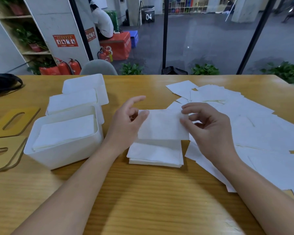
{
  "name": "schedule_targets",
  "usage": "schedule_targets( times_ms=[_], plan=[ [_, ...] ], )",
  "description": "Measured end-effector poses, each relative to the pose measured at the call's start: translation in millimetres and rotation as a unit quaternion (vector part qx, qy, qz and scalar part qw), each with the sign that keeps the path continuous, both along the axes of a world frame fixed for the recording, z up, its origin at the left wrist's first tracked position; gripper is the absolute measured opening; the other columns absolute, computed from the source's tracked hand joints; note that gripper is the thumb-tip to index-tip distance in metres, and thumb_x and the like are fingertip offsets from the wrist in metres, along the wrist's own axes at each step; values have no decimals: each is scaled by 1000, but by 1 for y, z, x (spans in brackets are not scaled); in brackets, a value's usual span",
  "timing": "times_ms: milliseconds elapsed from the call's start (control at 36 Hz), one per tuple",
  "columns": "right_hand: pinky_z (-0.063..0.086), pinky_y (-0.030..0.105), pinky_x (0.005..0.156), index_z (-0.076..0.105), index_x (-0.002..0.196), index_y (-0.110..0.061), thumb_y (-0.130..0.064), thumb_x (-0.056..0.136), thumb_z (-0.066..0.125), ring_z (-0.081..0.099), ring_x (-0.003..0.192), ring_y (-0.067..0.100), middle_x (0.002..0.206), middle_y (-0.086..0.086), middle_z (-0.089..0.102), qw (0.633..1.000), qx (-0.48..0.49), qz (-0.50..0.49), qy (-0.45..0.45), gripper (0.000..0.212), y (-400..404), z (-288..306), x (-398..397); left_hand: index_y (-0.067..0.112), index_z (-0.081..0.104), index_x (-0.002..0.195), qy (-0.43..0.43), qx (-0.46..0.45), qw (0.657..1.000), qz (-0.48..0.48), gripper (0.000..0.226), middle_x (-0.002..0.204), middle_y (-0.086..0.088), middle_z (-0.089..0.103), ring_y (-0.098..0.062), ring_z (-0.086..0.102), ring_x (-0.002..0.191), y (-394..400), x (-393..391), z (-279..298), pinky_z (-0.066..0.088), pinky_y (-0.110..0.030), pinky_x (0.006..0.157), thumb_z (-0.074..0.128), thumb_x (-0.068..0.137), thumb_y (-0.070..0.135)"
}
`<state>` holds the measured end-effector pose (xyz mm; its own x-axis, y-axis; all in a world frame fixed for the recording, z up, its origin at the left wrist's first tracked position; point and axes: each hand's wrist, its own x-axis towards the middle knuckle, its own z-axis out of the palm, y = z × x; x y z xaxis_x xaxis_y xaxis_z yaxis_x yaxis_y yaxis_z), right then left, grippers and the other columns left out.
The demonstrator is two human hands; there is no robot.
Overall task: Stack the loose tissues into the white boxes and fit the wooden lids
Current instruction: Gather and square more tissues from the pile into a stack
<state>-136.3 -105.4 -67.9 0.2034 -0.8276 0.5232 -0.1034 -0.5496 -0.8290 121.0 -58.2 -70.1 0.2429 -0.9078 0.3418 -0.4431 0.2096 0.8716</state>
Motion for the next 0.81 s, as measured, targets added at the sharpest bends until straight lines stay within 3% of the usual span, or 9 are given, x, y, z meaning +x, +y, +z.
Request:
schedule_targets(
  times_ms=[139,250,361,444,528,639,722,806],
  plan=[
    [50,19,63,76,110,-32,-6,96,78,71,81,20,123,-12,75,999,30,9,41,30,4,-2,0,44,61,141,-55,5,998,19,34,58,10,48,-6,44,56,7,-2,-1,41,-16,60,65,108,40],
    [53,21,66,75,112,-37,-2,92,77,68,82,17,121,-19,72,995,37,29,91,41,16,-4,5,46,65,132,-120,47,991,32,24,63,11,52,-5,50,57,22,-1,-11,43,-21,58,64,108,42],
    [54,25,71,76,112,-35,-4,90,78,67,79,15,121,-20,67,984,44,42,168,37,22,-9,8,42,74,110,-163,78,982,60,11,65,13,53,-7,50,57,37,0,-17,41,-18,54,63,109,41],
    [51,22,73,76,114,-34,-8,89,79,67,74,14,118,-23,64,971,37,59,229,36,21,-10,7,40,75,105,-185,86,976,77,11,65,15,53,-8,51,59,38,-1,-15,40,-21,56,64,108,42],
    [48,20,75,74,114,-41,-23,88,80,63,79,10,117,-24,58,952,15,56,302,32,19,-7,3,39,76,112,-206,112,969,81,16,79,16,55,-6,55,75,37,0,-16,41,-27,69,67,105,51],
    [46,22,79,71,119,-47,-46,93,74,60,97,6,123,-25,56,953,33,43,298,26,14,-2,-1,43,65,140,-192,166,967,15,46,120,26,53,-6,48,124,41,3,-14,46,-37,109,62,101,68],
    [47,25,93,62,142,-43,-69,94,67,59,111,-2,134,-25,56,929,64,62,359,55,13,2,0,50,47,154,-206,196,958,-24,60,143,29,51,-4,29,146,48,0,-11,30,-51,128,60,99,73],
    [40,28,109,48,160,-32,-71,92,70,52,134,7,151,-13,55,892,68,76,440,82,17,6,5,51,35,162,-231,207,950,-39,72,154,28,42,5,20,142,53,-7,-9,22,-55,130,63,99,70]
  ],
)
